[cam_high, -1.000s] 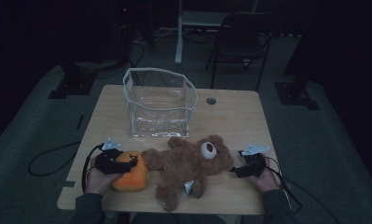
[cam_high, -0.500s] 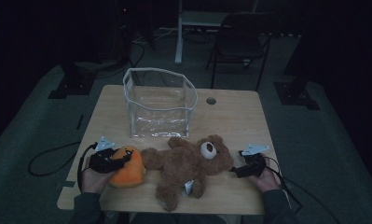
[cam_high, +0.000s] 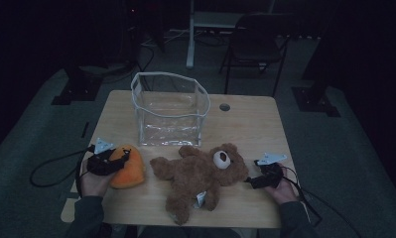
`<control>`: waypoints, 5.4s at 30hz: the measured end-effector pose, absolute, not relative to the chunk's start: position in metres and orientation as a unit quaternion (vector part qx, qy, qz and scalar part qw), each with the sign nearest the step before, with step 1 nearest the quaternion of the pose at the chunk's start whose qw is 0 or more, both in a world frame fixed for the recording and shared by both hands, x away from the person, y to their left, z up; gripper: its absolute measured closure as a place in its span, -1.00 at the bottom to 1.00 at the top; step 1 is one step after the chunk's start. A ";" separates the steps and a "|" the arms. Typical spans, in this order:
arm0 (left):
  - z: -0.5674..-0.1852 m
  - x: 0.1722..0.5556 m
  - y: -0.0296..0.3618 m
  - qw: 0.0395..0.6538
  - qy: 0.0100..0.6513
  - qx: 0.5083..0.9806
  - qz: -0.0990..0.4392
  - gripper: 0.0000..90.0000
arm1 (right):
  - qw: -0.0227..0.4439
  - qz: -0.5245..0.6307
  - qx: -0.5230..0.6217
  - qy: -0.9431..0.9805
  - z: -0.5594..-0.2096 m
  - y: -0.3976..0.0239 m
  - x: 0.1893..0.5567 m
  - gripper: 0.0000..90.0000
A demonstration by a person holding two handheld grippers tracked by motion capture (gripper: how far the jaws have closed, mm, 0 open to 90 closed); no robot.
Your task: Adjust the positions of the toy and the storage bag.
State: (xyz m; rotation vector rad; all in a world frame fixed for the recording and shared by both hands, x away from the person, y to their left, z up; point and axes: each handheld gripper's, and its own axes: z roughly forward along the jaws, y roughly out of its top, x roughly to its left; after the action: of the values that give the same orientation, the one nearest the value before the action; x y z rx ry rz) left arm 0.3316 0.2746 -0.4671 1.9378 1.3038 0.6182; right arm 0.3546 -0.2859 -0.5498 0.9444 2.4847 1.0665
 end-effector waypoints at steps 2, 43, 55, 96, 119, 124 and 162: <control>-0.466 0.338 0.276 0.350 0.504 0.748 0.251 0.13 | 0.138 0.369 0.326 0.859 -0.550 -0.286 0.355 -0.73; -0.439 0.409 0.279 0.373 0.512 0.709 0.309 -0.46 | 0.139 0.369 0.327 0.859 -0.550 -0.286 0.355 -0.73; -0.429 0.363 0.227 0.418 0.436 0.747 0.278 -0.46 | 0.139 0.369 0.327 0.859 -0.550 -0.286 0.355 -0.73; -0.489 0.304 0.180 0.361 0.379 0.825 0.213 0.20 | 0.139 0.368 0.327 0.859 -0.550 -0.286 0.355 -0.73; -0.456 0.333 0.211 0.292 0.416 0.807 0.301 -0.21 | 0.140 0.368 0.329 0.858 -0.550 -0.286 0.355 -0.73; -0.443 0.333 0.216 0.338 0.426 0.783 0.303 -0.31 | 0.140 0.368 0.329 0.858 -0.550 -0.286 0.355 -0.73; -0.381 0.412 0.099 0.427 0.296 0.812 0.265 -0.09 | 0.140 0.369 0.327 0.859 -0.550 -0.287 0.355 -0.73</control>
State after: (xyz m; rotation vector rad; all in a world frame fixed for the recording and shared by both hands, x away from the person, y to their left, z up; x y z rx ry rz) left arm 0.4119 0.0987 -0.3814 2.0298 0.7402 0.6611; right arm 0.3551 -0.2866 -0.5498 0.9450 2.4803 1.0656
